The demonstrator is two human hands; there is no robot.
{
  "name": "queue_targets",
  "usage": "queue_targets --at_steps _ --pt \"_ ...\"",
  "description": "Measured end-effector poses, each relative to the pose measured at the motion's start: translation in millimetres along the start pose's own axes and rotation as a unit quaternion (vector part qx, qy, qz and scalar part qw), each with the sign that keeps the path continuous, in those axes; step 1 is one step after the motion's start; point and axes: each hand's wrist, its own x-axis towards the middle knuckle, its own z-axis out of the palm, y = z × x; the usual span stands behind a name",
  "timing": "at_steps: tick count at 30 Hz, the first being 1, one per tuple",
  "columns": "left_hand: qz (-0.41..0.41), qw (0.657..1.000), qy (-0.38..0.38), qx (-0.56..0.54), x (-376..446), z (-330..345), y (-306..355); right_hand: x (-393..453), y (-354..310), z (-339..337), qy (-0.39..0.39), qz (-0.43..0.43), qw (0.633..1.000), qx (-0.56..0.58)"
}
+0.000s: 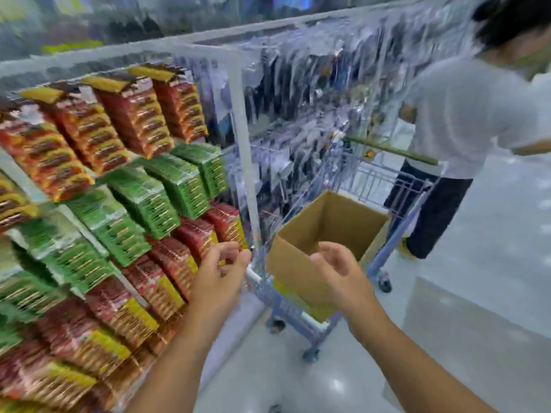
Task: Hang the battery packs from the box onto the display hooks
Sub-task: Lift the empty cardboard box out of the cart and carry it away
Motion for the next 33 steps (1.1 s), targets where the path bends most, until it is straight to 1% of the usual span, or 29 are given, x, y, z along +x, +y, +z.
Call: queue_targets --at_steps 4,6,10,12,19,22,27,29,33 --pt "-0.033 0.999 -0.039 -0.011 53 68 -22 55 20 -38 0.021 0.037 0.999 -0.029" --pt "-0.04 0.998 -0.04 -0.022 84 100 -34 91 27 -53 0.02 0.043 0.997 -0.055" --pt "-0.073 0.996 -0.051 -0.021 145 155 -52 169 41 -72 0.048 0.063 0.994 -0.082" --pt "-0.089 0.995 -0.052 -0.009 167 174 -58 201 47 -79 0.054 0.076 0.991 -0.093" --pt "-0.141 0.99 -0.026 0.0 220 206 -62 300 57 -104 0.009 0.09 0.985 -0.15" --pt "-0.162 0.987 0.012 0.005 237 224 -74 349 63 -119 -0.013 0.099 0.982 -0.158" --pt "-0.209 0.971 0.101 0.055 255 268 -106 447 101 -147 -0.062 0.104 0.973 -0.196" --pt "-0.247 0.956 0.141 0.075 258 289 -116 487 117 -158 -0.088 0.105 0.966 -0.22" --pt "-0.317 0.914 0.233 0.097 246 327 -128 556 155 -178 -0.154 0.1 0.936 -0.301"
